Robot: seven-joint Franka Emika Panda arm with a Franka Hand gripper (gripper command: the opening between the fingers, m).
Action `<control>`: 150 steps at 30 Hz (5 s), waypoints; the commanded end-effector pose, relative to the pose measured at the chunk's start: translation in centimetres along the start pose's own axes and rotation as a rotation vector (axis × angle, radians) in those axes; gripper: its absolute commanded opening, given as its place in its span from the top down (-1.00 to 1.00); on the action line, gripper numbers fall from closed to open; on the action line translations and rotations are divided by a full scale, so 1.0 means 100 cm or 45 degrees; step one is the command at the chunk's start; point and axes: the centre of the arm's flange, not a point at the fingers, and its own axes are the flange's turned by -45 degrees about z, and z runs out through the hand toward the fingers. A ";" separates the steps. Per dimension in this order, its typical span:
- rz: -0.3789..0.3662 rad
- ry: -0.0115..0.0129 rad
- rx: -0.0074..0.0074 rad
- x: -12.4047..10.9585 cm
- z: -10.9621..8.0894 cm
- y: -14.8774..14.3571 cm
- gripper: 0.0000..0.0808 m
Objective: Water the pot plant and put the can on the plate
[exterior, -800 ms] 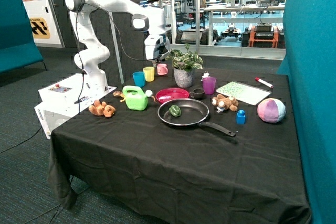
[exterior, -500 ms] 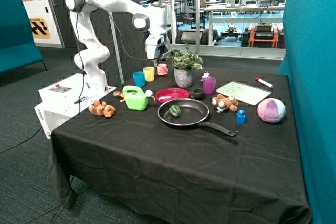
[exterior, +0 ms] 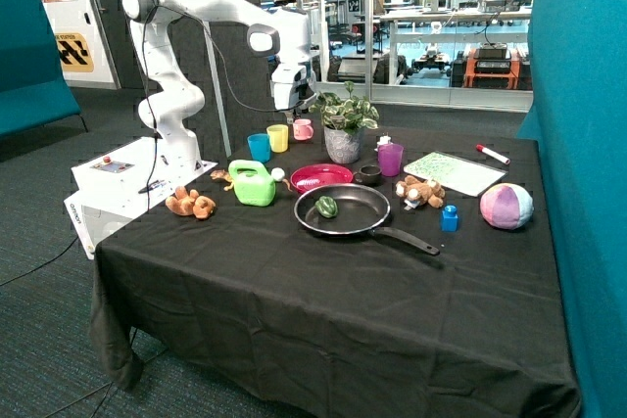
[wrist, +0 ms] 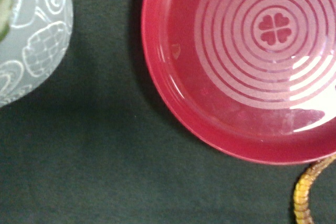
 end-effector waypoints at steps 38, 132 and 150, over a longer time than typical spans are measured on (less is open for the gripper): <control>-0.025 0.0070 0.0002 -0.073 0.015 0.093 -0.15; 0.150 0.0070 0.0006 -0.073 0.068 0.195 -0.17; 0.149 0.0070 0.0006 -0.074 0.082 0.190 -0.10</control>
